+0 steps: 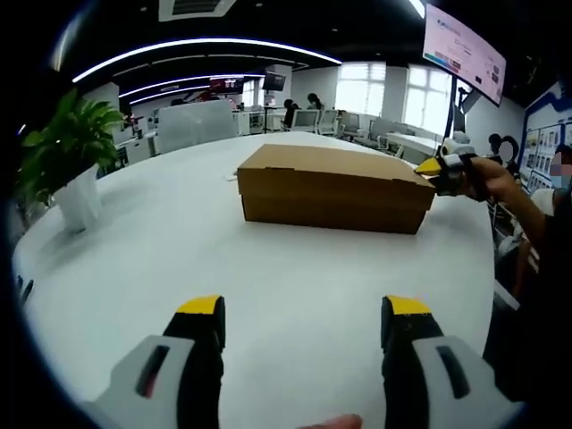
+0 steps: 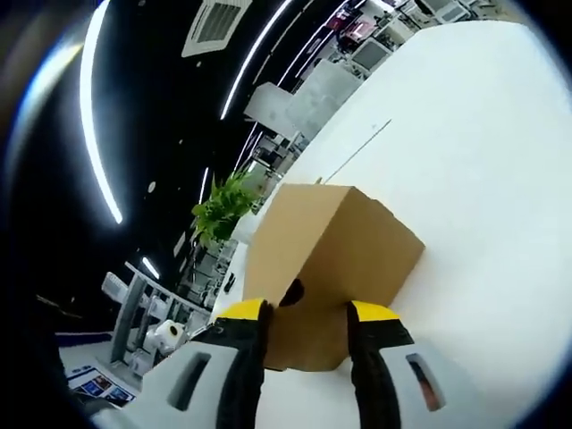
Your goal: Operate the shoe box by opening the lid, removing the specified soft item, and placing it in the target area until the item is outside and the box remains undamaged.
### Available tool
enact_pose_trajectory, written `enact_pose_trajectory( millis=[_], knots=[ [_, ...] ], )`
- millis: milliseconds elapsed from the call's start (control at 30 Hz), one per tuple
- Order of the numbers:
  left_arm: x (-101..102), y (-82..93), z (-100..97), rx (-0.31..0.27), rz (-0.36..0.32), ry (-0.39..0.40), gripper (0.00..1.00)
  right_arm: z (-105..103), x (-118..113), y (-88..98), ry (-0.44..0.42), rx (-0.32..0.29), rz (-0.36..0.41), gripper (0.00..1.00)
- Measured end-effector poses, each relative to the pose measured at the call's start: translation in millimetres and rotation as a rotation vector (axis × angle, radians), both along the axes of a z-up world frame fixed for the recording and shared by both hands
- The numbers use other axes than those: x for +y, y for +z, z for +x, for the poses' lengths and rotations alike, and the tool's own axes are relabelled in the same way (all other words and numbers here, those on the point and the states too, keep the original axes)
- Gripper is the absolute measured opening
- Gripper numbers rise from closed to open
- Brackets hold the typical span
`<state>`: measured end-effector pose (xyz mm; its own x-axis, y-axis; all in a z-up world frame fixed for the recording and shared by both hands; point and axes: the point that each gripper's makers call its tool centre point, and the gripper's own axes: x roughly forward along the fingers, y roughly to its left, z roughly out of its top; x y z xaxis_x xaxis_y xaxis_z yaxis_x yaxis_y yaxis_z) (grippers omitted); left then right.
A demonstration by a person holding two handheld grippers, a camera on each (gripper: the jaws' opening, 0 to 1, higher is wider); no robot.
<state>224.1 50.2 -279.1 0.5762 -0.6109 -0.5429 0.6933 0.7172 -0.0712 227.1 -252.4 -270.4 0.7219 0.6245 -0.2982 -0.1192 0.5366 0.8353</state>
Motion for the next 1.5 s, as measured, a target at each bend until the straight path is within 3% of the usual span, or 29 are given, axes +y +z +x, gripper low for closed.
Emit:
enact_pose_trajectory(
  millis=[200, 567, 733, 833, 933, 1033, 1133, 1500],
  knots=[
    [1.5, -2.0, 2.1, 0.009, -0.002, 0.002, 0.72, -0.9, 0.7, 0.3, -0.013, 0.004, 0.039, 0.34],
    [8.8, 14.7, 15.5, -0.003, -0.049, 0.017, 0.72, 5.8, -4.7, 0.1, -0.025, 0.003, 0.053, 0.33],
    [-3.0, 46.7, 35.1, 0.019, -0.234, 0.008, 0.69, 9.8, -7.3, -0.5, -0.048, 0.012, 0.086, 0.33],
    [-10.1, 54.4, 43.8, 0.053, -0.287, -0.022, 0.69, 12.4, -11.3, -1.2, -0.064, 0.028, 0.138, 0.32],
    [-14.9, 56.9, 57.0, 0.073, -0.282, -0.046, 0.69, 12.0, -10.3, -0.1, -0.059, 0.02, 0.132, 0.32],
    [-14.9, 57.3, 73.7, 0.064, -0.219, -0.041, 0.7, 14.2, -12.4, -0.3, -0.057, 0.017, 0.128, 0.31],
    [-20.6, 61.6, 87.4, 0.071, -0.197, -0.063, 0.7, 13.3, -11.6, -0.2, -0.059, 0.013, 0.127, 0.31],
    [-31.3, 69.2, 136.9, 0.123, -0.183, -0.108, 0.71, 14.7, -13.9, -0.3, -0.068, 0.001, 0.136, 0.31]
  ],
)
